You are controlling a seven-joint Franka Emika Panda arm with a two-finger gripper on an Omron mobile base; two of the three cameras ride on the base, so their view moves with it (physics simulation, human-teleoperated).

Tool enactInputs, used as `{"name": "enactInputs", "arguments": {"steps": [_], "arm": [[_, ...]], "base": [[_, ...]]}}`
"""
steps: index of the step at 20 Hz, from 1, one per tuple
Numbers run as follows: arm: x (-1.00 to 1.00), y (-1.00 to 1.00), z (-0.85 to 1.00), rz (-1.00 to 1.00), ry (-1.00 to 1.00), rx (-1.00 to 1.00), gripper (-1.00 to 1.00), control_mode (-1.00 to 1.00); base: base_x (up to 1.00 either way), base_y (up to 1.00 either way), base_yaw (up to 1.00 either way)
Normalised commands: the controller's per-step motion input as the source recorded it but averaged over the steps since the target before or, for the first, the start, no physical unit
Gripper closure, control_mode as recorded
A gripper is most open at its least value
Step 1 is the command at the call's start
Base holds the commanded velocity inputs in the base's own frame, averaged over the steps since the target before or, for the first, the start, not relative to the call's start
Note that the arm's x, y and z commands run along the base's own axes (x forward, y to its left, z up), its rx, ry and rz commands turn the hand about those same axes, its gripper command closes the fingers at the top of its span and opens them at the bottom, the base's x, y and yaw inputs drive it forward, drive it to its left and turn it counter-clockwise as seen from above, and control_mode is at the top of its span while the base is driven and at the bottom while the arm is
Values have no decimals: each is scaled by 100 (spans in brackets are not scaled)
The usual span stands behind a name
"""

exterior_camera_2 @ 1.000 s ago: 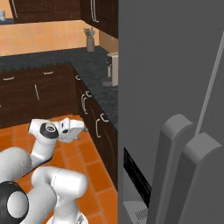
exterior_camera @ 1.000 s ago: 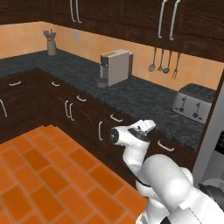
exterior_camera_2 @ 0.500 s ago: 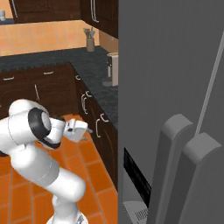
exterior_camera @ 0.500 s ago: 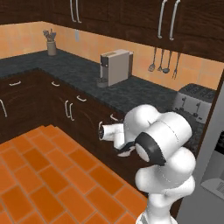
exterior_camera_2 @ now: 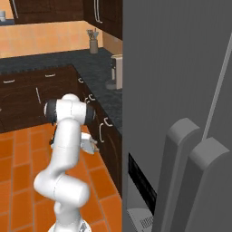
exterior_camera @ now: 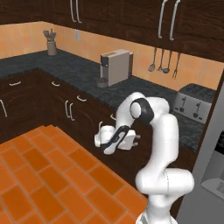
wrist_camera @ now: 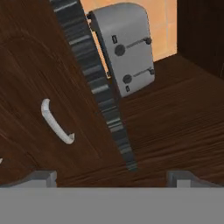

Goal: Take a straw from the drawer in front and place it inside the glass cup on the dining counter.

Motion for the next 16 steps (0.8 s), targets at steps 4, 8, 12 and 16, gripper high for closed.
{"name": "enactInputs", "arguments": {"steps": [4, 8, 12, 16], "arm": [[1, -87, -25, -4, 8, -7, -100, -100], [0, -96, -2, 3, 10, 0, -100, -100], [-2, -59, -3, 10, 19, 9, -100, -100], [-24, -46, -5, 11, 27, 23, -100, -100]], "base": [[0, 0, 0], [0, 0, 0], [0, 0, 0], [0, 0, 0]]}}
